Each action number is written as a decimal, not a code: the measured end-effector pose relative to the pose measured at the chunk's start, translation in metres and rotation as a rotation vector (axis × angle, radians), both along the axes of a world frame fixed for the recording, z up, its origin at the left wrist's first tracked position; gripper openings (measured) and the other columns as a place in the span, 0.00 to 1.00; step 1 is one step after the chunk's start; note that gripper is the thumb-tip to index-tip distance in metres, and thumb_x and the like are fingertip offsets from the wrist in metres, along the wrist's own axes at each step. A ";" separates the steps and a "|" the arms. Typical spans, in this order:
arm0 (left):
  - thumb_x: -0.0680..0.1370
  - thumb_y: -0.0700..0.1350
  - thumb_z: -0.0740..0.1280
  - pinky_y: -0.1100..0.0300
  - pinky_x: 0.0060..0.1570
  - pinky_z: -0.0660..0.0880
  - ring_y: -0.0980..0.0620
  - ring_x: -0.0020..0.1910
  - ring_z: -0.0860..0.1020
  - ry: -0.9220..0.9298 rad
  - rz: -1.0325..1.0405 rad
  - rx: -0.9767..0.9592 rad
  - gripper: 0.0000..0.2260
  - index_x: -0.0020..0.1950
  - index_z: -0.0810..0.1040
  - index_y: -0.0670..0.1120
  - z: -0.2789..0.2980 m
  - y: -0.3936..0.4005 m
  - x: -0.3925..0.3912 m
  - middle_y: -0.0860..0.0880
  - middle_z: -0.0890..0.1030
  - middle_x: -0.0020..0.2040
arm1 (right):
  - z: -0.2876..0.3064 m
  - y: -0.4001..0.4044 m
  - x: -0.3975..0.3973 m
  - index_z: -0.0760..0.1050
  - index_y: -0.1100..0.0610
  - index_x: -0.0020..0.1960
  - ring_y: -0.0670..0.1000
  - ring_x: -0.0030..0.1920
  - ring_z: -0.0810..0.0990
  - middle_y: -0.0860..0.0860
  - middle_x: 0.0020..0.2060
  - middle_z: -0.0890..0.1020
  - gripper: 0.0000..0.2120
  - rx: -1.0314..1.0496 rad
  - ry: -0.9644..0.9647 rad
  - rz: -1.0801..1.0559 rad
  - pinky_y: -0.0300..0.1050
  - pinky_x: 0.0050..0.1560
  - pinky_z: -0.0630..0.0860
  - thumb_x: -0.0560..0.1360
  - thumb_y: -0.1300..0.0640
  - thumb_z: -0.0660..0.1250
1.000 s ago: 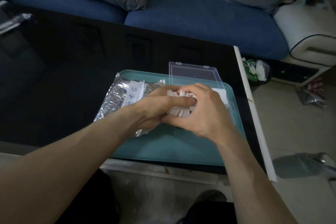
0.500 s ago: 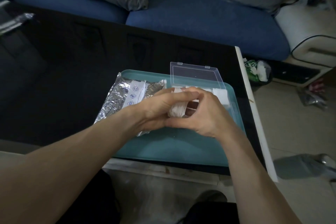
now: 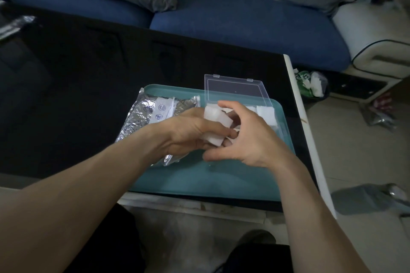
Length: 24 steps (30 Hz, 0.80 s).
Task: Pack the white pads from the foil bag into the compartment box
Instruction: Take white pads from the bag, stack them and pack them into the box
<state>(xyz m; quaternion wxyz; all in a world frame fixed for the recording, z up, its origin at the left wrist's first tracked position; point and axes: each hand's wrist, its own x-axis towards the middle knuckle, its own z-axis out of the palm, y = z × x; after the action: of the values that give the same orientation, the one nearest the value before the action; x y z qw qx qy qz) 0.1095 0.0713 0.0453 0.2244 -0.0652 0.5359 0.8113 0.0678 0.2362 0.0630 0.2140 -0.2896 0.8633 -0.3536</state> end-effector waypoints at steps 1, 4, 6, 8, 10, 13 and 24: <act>0.72 0.37 0.56 0.58 0.34 0.75 0.46 0.35 0.76 0.004 -0.009 0.002 0.15 0.54 0.76 0.39 0.000 -0.001 0.000 0.39 0.78 0.41 | 0.004 0.001 -0.002 0.68 0.42 0.72 0.39 0.52 0.79 0.39 0.57 0.76 0.50 0.001 -0.032 -0.016 0.30 0.48 0.75 0.55 0.47 0.86; 0.66 0.34 0.56 0.59 0.31 0.74 0.46 0.33 0.76 0.026 -0.013 -0.012 0.19 0.56 0.73 0.37 0.000 -0.005 0.000 0.39 0.77 0.39 | 0.013 0.006 -0.009 0.75 0.45 0.67 0.38 0.51 0.81 0.41 0.52 0.82 0.35 -0.089 -0.136 -0.012 0.34 0.51 0.76 0.63 0.49 0.83; 0.63 0.33 0.57 0.60 0.29 0.73 0.47 0.31 0.78 0.039 -0.032 -0.016 0.20 0.54 0.73 0.36 0.001 -0.005 -0.001 0.40 0.78 0.37 | 0.014 0.010 -0.012 0.78 0.51 0.66 0.41 0.52 0.83 0.46 0.49 0.86 0.24 -0.166 -0.276 -0.041 0.41 0.56 0.77 0.71 0.51 0.77; 0.61 0.33 0.56 0.59 0.28 0.72 0.45 0.32 0.78 0.047 -0.115 0.048 0.19 0.50 0.73 0.35 0.003 -0.004 -0.001 0.39 0.78 0.38 | 0.011 0.011 -0.013 0.79 0.55 0.63 0.44 0.46 0.83 0.51 0.41 0.85 0.16 -0.201 -0.327 -0.086 0.49 0.55 0.78 0.77 0.54 0.72; 0.62 0.34 0.56 0.58 0.29 0.75 0.42 0.34 0.79 0.012 -0.183 0.085 0.18 0.50 0.74 0.35 0.004 -0.002 -0.001 0.37 0.79 0.41 | 0.010 0.009 -0.010 0.80 0.58 0.59 0.47 0.40 0.82 0.54 0.36 0.84 0.12 -0.217 -0.317 -0.091 0.51 0.55 0.78 0.78 0.55 0.71; 0.67 0.38 0.56 0.54 0.35 0.80 0.38 0.38 0.81 -0.055 -0.193 0.038 0.21 0.58 0.73 0.34 0.002 0.002 0.000 0.35 0.80 0.44 | 0.008 0.007 -0.009 0.81 0.59 0.55 0.53 0.45 0.85 0.57 0.44 0.86 0.11 -0.278 -0.277 -0.143 0.49 0.55 0.81 0.76 0.56 0.74; 0.77 0.38 0.65 0.70 0.37 0.72 0.63 0.34 0.76 0.504 0.092 -1.151 0.09 0.56 0.80 0.45 -0.010 0.008 0.002 0.51 0.79 0.43 | -0.023 0.017 -0.037 0.74 0.46 0.67 0.53 0.49 0.79 0.52 0.61 0.79 0.17 0.154 -0.089 -0.386 0.46 0.48 0.75 0.81 0.58 0.61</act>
<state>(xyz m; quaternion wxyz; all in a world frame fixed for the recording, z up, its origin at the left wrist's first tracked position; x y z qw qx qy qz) 0.1113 0.0794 0.0353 -0.0148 -0.0053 0.9198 0.3920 0.0310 0.2534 0.0399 0.2019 -0.0857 0.9169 -0.3334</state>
